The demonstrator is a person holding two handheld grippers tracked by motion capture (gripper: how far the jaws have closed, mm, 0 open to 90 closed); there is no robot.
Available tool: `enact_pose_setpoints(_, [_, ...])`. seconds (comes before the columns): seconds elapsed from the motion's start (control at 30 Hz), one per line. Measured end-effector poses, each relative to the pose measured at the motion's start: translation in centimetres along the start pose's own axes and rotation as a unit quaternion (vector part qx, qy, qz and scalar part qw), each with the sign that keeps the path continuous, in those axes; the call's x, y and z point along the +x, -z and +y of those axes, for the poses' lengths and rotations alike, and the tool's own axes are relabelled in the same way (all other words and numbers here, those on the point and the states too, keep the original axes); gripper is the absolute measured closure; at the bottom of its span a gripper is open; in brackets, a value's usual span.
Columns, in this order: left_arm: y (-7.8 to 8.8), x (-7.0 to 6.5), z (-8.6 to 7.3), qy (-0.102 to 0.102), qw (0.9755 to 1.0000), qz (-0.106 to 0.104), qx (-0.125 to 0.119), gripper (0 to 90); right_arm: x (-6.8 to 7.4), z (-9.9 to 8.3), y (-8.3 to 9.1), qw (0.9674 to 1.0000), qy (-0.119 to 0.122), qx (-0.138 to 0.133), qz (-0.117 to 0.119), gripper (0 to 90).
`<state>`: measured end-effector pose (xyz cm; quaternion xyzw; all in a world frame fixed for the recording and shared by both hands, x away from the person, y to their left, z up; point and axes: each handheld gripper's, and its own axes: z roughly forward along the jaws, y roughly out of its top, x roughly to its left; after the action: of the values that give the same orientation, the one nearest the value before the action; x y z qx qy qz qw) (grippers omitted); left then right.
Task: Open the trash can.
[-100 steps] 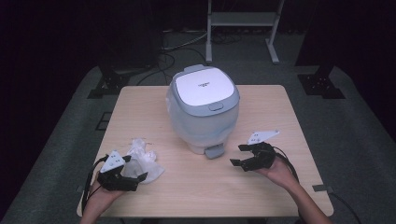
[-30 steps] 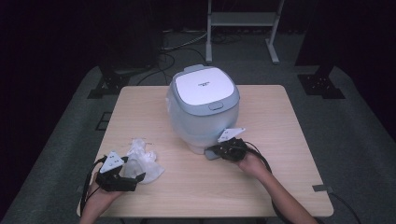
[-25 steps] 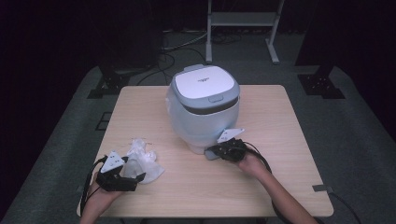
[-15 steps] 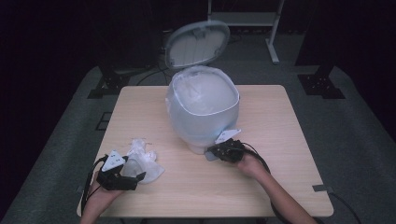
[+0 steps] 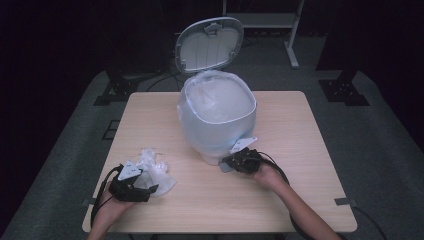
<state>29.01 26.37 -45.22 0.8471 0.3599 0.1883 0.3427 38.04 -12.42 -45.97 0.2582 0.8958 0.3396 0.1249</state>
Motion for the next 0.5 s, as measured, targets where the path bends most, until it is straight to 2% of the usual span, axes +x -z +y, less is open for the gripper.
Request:
enact_pose_setpoints(0.33, [-1.3, -0.7, 0.2, -0.028, 0.9988, -0.008, 0.039, 27.2, 0.0, 0.0, 0.0, 1.0000, 0.002, 0.001, 0.002, 84.3])
enact_pose_setpoints(0.37, [-1.3, -0.7, 0.1, -0.032, 0.9985, -0.012, 0.042, 32.2, 0.0, 0.0, 0.0, 1.0000, 0.003, 0.001, 0.002, 84.3])
enact_pose_setpoints(0.43, [-1.6, -0.9, 0.0, -0.038, 0.9977, -0.019, 0.052, 34.8, 0.0, 0.0, 0.0, 1.0000, 0.003, 0.001, 0.002, 84.3])
enact_pose_setpoints(0.5, [-1.6, -0.8, 0.0, -0.034, 0.9978, -0.027, 0.050, 41.3, 0.0, 0.0, 0.0, 1.0000, 0.003, 0.002, 0.001, 84.3])
